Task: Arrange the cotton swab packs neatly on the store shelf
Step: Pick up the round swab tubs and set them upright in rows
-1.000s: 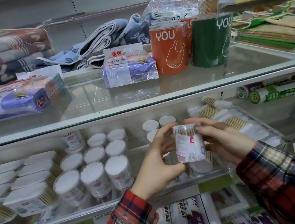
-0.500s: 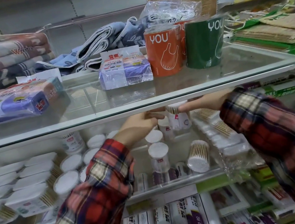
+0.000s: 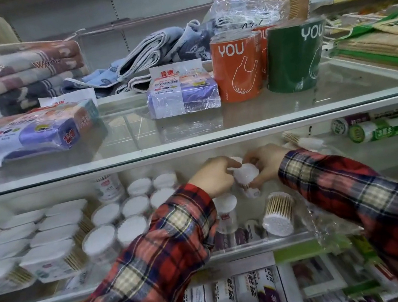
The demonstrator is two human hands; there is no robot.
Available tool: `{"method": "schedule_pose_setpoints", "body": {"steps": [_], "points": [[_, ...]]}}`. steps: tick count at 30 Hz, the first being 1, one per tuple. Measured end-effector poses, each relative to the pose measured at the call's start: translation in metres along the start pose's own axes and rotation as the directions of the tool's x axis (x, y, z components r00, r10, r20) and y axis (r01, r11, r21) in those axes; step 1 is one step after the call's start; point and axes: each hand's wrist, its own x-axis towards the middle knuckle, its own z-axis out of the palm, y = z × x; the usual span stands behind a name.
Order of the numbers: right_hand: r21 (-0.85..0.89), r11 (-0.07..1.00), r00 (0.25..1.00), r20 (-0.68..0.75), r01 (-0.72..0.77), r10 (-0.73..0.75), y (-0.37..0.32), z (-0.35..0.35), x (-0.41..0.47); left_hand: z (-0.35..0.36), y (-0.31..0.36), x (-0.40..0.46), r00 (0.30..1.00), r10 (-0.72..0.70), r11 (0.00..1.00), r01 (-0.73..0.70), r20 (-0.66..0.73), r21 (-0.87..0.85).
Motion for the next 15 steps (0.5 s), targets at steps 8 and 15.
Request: {"method": "schedule_pose_setpoints", "body": {"steps": [8, 15], "points": [[-0.032, 0.999, 0.996, 0.089, -0.027, 0.030, -0.003, 0.012, 0.010, 0.022, -0.019, 0.005, 0.994, -0.050, 0.982, 0.032, 0.094, 0.188], [0.025, 0.998, 0.997, 0.057, -0.059, 0.058, 0.004, 0.024, 0.017, 0.023, -0.031, 0.006, 0.999, 0.014, 0.988, -0.019, 0.033, 0.150]]}}
